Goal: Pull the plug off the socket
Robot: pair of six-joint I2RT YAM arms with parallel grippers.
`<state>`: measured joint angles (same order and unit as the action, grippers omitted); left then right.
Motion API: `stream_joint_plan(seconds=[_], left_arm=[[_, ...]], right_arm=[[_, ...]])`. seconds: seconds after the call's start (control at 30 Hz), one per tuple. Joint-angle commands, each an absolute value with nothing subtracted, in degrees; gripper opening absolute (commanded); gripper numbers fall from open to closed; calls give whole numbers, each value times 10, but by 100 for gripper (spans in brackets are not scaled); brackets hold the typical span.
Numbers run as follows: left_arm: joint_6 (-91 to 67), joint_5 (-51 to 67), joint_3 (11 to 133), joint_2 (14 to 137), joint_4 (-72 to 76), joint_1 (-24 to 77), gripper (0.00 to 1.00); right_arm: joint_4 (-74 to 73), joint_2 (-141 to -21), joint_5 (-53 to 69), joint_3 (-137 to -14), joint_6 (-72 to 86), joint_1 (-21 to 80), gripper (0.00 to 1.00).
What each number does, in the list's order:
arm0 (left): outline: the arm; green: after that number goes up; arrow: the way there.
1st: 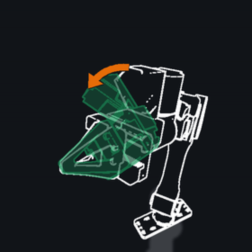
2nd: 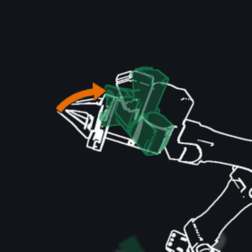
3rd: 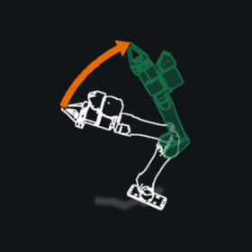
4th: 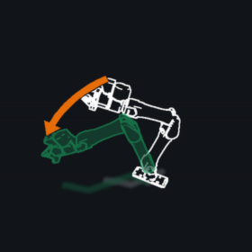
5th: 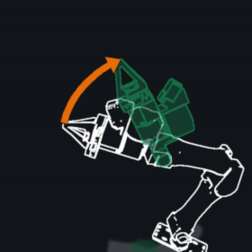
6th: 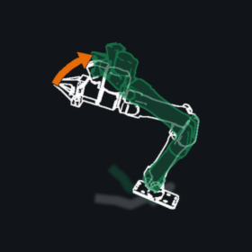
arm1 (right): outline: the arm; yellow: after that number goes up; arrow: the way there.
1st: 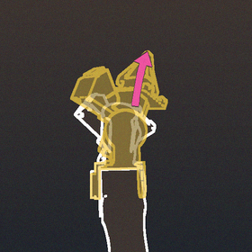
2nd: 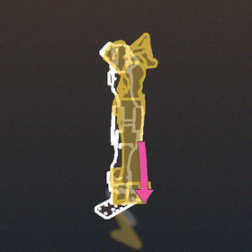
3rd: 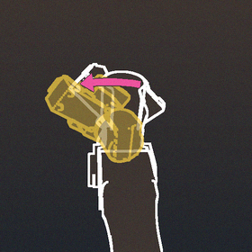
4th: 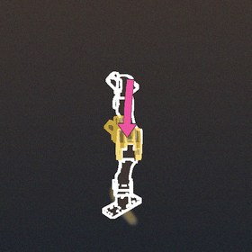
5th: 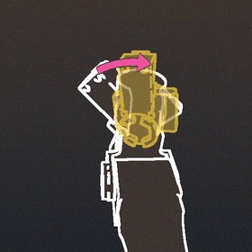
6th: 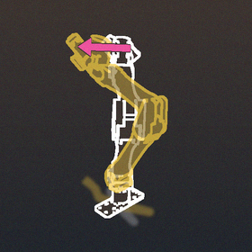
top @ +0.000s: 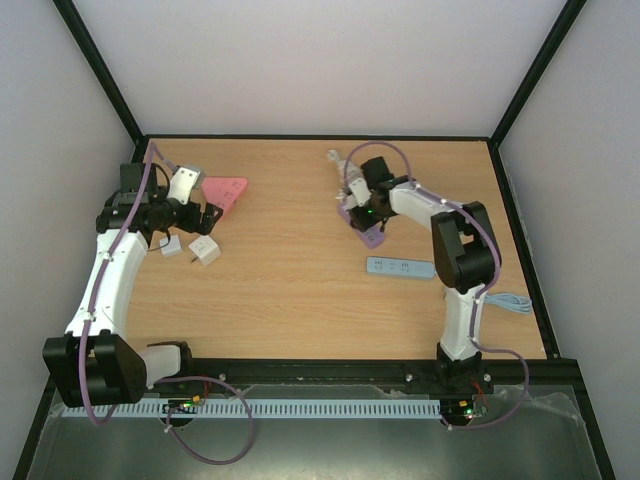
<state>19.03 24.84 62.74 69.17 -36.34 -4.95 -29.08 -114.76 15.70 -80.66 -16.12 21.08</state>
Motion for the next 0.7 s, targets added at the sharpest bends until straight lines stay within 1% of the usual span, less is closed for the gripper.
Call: stream_joint_plan(seconds=[0.0, 0.13, 0.27, 0.47, 0.67], left_arm=[[177, 261, 646, 698, -368, -56, 100], [177, 261, 647, 699, -369, -59, 100], [184, 267, 651, 703, -380, -68, 100], [194, 275, 659, 712, -392, -79, 100], [218, 296, 662, 716, -409, -80, 100]], right_arm=[[-307, -1170, 176, -845, -155, 279, 47], [-317, -1174, 181, -853, -161, 339, 47], [-331, -1156, 206, -835, -178, 381, 47], [-344, -1089, 248, -763, -219, 406, 46], [-351, -1018, 237, -661, -309, 408, 47]])
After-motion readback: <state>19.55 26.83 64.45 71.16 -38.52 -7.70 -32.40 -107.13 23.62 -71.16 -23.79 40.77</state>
